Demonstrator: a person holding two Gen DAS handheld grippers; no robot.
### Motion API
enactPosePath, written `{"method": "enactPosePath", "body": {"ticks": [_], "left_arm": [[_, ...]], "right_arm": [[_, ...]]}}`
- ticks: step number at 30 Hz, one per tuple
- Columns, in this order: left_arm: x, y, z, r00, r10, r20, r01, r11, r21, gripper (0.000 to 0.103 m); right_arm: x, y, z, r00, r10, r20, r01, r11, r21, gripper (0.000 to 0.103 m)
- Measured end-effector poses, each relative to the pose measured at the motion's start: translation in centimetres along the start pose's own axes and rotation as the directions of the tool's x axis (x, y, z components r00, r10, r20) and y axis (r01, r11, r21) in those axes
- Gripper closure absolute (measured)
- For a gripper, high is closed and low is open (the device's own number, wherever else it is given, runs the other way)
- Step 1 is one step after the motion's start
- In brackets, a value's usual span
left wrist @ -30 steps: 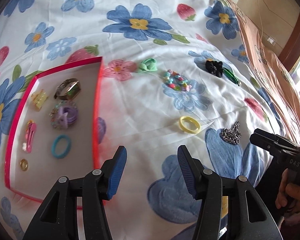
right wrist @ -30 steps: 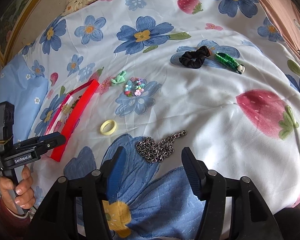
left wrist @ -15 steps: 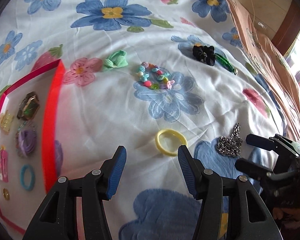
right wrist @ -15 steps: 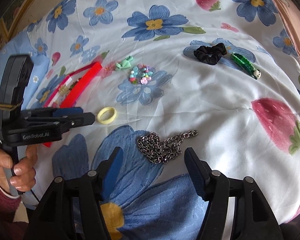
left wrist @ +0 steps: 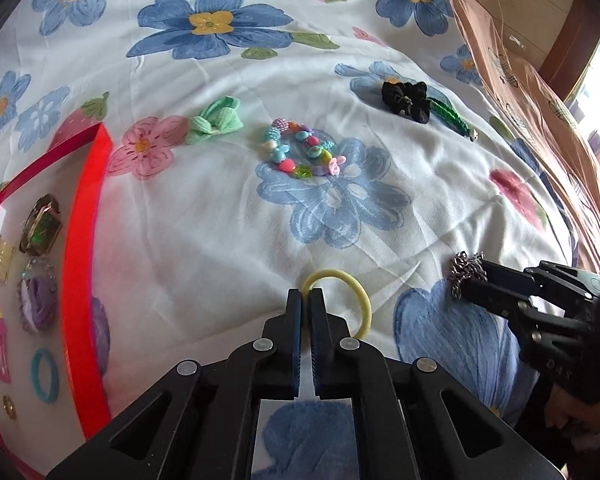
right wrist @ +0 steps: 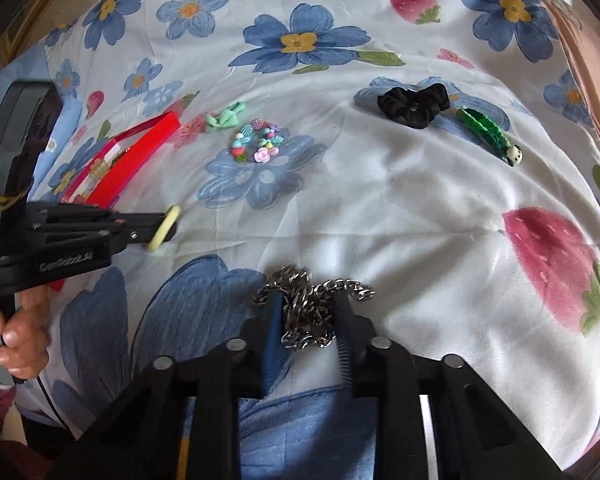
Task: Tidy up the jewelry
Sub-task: 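Grasp the yellow hair tie with the left tool while the right tool grasps the silver chain, then carry the yellow hair tie with the left tool while the right tool carries the chain into the box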
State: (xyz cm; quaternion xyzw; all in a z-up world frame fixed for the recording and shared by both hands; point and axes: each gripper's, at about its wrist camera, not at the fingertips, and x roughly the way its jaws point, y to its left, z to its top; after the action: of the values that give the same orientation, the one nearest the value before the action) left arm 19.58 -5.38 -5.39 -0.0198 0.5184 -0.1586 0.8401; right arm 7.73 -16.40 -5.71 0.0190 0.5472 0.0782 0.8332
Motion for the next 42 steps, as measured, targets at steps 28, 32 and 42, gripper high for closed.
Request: {"method": "enactPosePath", "body": {"ticks": [28,32,42], "left_arm": [[-16.2,10.0,-8.9,0.976,0.119,0.183,-0.067,0.961,-0.268,0.1],[-17.2,11.6,-9.9,0.972,0.153,0.178,-0.092,0.946,-0.309,0.1],[-18.3,15.0,-11.8,0.965,0.221,0.142,-0.148,0.904,-0.402,0.1]], "right_arm": [[-5.5,10.1,5.9,0.946,0.285,0.154,-0.269,0.956,-0.114,0.087],[-5.2,12.1,6.4,0.936,0.323,0.143,-0.303,0.942,-0.146,0.087],[-4.0,17.9,7.5,0.905,0.415,0.095,-0.387,0.895,-0.22,0.087]]}}
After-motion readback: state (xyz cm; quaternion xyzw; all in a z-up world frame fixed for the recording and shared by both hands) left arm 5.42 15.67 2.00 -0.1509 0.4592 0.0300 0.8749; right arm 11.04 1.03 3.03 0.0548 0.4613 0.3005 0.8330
